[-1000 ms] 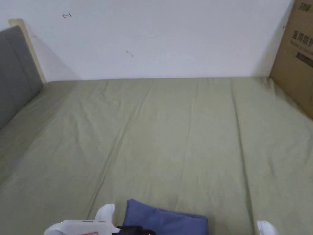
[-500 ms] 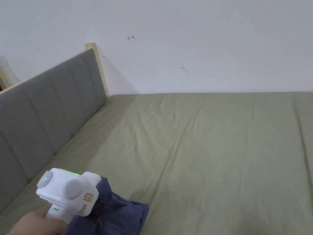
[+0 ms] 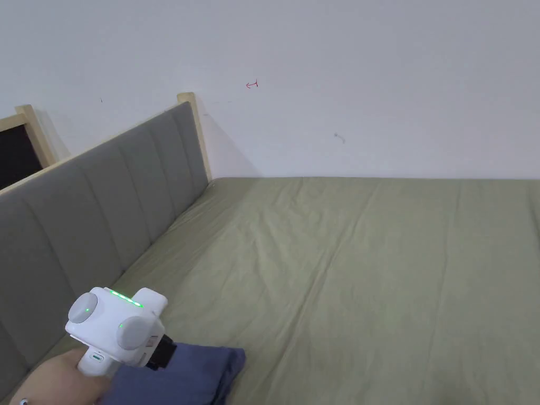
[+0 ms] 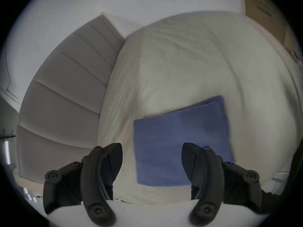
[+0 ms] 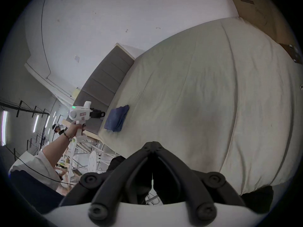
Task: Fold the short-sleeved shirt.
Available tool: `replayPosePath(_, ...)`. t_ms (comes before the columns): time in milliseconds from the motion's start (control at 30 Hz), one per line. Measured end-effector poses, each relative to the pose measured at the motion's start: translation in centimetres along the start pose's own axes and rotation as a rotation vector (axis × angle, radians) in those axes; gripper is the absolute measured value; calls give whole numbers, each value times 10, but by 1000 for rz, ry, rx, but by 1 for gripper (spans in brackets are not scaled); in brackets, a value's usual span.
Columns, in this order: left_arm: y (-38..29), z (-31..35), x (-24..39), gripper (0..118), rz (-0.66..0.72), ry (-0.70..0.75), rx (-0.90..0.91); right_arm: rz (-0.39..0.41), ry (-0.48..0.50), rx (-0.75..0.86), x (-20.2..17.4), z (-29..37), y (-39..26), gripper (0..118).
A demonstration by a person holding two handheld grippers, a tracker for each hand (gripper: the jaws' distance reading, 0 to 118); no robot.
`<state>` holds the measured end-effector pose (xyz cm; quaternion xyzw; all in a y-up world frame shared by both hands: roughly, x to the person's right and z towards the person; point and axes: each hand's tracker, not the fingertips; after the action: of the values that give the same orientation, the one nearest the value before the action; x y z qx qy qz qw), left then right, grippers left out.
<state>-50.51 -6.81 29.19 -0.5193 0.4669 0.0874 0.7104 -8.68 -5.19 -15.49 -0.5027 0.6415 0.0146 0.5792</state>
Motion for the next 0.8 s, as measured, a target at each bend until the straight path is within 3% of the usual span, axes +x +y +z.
replayPosePath(100,-1,49,25,80,84,-237,83,31,-40,52,-6,8,0,0)
replayPosePath(167,0,80,50,73,93,-439,109,79,-91,86,-13,14,0,0)
replayPosePath(233,1,106,81,69,83,-508,164,104,-120,116,-19,19,-1,0)
replayPosePath(267,2,119,99,58,75,-522,187,100,-120,124,-22,22,-1,0)
replayPosePath(333,4,140,132,6,83,-476,221,96,-116,134,-26,27,3,0)
replayPosePath(400,10,158,157,4,140,-438,271,96,-162,144,-31,30,10,0)
replayPosePath(467,16,171,177,4,167,-429,374,113,-305,164,-39,32,19,0)
replayPosePath(500,18,179,184,4,183,-414,428,122,-329,207,-43,36,24,0)
replayPosePath(633,22,214,205,4,270,-406,678,181,-328,381,-60,52,42,0)
replayPosePath(800,23,250,235,4,303,-183,969,354,-339,693,-86,65,50,0)
